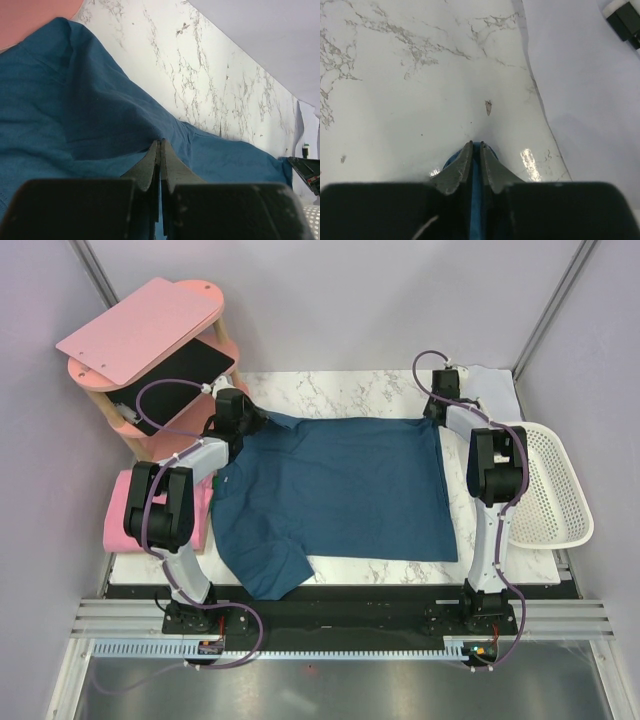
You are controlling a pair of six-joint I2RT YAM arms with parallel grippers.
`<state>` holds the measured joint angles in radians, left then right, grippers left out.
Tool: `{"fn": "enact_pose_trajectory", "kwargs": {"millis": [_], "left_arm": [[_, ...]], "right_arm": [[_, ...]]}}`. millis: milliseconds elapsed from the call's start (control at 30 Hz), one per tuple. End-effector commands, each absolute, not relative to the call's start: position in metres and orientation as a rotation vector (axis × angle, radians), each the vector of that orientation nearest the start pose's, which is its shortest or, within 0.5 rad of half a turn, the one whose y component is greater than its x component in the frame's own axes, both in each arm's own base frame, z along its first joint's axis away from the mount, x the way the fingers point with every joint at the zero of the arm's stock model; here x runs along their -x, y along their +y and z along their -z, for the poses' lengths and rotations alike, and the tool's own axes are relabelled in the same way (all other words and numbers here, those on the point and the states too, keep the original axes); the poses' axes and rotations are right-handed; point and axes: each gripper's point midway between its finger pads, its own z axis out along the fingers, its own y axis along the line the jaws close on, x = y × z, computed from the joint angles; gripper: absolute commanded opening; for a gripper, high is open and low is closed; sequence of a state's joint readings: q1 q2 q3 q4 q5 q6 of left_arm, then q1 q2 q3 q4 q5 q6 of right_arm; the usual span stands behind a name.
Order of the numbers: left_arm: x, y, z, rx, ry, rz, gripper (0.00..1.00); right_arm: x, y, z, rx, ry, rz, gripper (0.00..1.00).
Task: Fold and stack the t-shirts
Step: Fold the tshirt
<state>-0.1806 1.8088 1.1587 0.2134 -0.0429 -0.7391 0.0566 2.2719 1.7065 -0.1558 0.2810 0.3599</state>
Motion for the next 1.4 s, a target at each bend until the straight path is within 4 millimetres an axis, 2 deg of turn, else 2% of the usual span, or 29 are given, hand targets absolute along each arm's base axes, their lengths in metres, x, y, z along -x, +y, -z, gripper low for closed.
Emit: {"fn": "enact_pose_trajectory", "kwargs": {"millis": [0,100,233,500,633,733,767,900,933,1067,1233,1367], "left_arm": [[-0.521,-0.109,-0.181,0.547,1.869,0.524,0.02],[-0.520,-0.107,-0.183,0.545,1.872,0.515,0.02],[-0.520,-0.106,-0.194,0.533,1.859,0.507,0.02],[-0.515,-0.106,-0.219,0.499,1.846,0.511,0.02],[-0.506,-0.107,-0.219,0.488,1.898,0.518,0.02],[-0.497,-0.107,-0.219,0.490,1.920,0.523,0.02],[-0.491,-0.106,-0.211,0.496,1.964,0.510,0.02],[-0.472,-0.102,-0.199,0.502,2.030,0.485,0.02],[-0.467,-0.099,-0.202,0.504,2.025,0.478,0.02],[-0.445,-0.090,-0.193,0.509,2.074,0.430,0.02],[-0.426,-0.084,-0.187,0.506,2.119,0.406,0.02],[-0.412,-0.081,-0.172,0.504,2.183,0.384,0.02]], "right_arm": [[-0.598,0.000,-0.044,-0.491,2.210,0.056,0.11],[-0.598,0.002,-0.044,-0.486,2.214,0.032,0.00],[-0.600,0.008,-0.056,-0.461,2.182,-0.020,0.00],[-0.598,0.010,-0.104,-0.443,2.088,-0.062,0.00],[-0.590,0.011,-0.122,-0.446,2.063,-0.073,0.00],[-0.581,0.009,-0.135,-0.448,2.048,-0.068,0.00],[-0.576,0.008,-0.140,-0.446,2.045,-0.067,0.00],[-0.562,0.008,-0.145,-0.447,2.057,-0.064,0.00],[-0.555,0.009,-0.146,-0.442,2.066,-0.072,0.00],[-0.535,0.011,-0.151,-0.445,2.079,-0.087,0.00],[-0.504,0.012,-0.148,-0.445,2.136,-0.089,0.00],[-0.483,0.014,-0.140,-0.441,2.193,-0.095,0.00]]}}
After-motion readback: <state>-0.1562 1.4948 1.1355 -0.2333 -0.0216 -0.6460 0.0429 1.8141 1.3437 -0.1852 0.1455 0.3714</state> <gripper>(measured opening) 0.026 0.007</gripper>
